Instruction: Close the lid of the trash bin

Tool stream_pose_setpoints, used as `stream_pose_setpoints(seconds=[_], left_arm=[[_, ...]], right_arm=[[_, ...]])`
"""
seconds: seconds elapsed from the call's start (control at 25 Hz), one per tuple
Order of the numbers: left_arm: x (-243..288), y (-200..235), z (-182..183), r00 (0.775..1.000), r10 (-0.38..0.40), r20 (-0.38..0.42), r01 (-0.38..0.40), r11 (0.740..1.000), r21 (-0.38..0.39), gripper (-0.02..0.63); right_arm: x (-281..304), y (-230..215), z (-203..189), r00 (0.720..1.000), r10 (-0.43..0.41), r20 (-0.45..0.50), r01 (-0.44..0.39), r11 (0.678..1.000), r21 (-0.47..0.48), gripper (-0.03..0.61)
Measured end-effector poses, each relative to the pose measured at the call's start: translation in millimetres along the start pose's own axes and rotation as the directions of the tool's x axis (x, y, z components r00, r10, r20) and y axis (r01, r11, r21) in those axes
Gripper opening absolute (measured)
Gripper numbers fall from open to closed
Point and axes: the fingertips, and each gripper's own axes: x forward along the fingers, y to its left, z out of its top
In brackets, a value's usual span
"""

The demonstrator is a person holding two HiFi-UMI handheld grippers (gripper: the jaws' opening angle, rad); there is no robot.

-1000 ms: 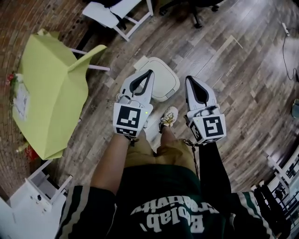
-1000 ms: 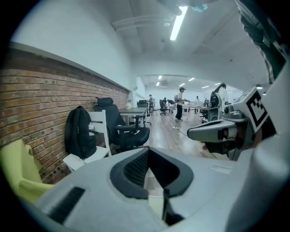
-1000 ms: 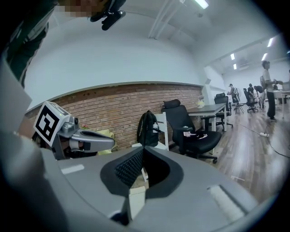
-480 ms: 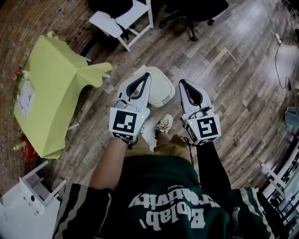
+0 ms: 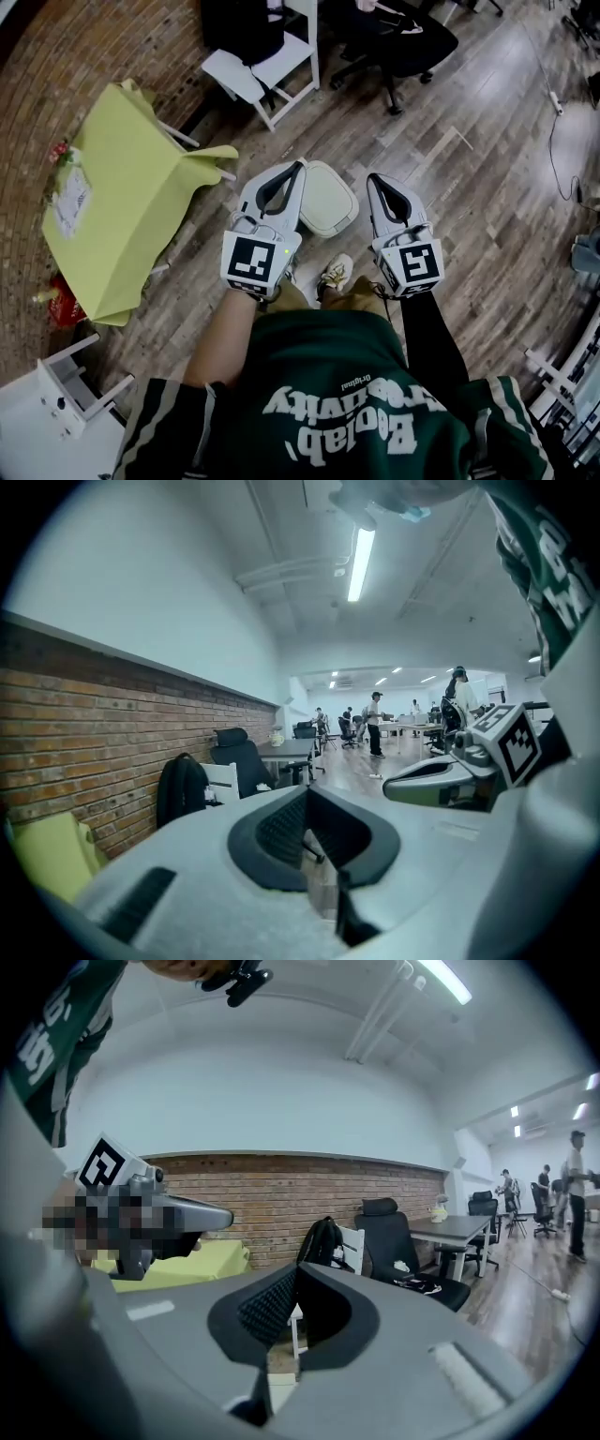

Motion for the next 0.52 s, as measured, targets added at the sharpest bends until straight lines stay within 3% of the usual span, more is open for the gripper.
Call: stream_pose_setpoints(seconds=[0.52], left_arm=[[-28.2,19.3,24.8,0.998,0.031,0.047,-0.032,0.999,0.015,0.0]], right_arm=[[-3.3,20.0,29.5,0.999,0.029,0.022,-0.027,0.998,-0.053,0.014]])
